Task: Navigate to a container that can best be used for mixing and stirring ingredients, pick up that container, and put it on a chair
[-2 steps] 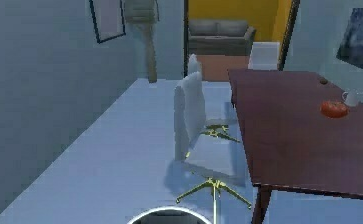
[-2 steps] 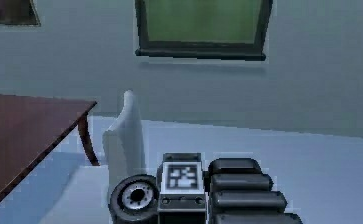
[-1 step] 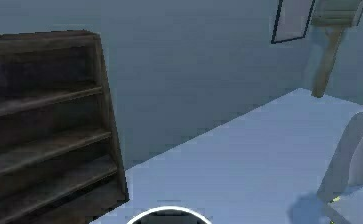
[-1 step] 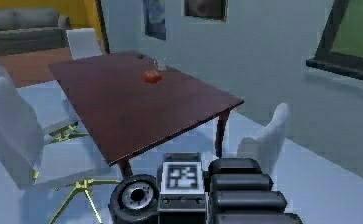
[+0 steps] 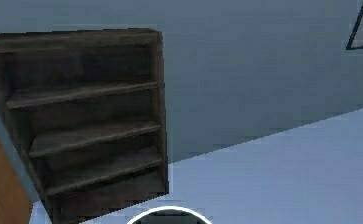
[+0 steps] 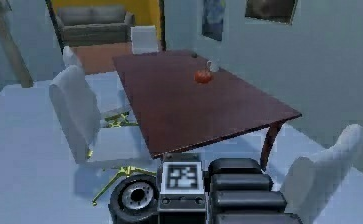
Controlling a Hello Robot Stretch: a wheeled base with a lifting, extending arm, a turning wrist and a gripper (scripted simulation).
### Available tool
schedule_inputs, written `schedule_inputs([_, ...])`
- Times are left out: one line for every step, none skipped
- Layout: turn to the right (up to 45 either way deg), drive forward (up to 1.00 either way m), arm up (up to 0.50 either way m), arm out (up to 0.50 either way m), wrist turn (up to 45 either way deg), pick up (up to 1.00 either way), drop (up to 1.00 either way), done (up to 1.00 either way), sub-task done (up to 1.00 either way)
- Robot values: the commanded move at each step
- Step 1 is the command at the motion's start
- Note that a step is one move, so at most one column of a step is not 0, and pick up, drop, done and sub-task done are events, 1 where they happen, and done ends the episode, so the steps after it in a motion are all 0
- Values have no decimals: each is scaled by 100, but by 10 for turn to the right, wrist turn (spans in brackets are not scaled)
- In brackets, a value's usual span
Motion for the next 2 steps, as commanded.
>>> schedule_inputs([450,0,0,0,0,0,0,0,0])
schedule_inputs([450,0,0,0,0,0,0,0,0])
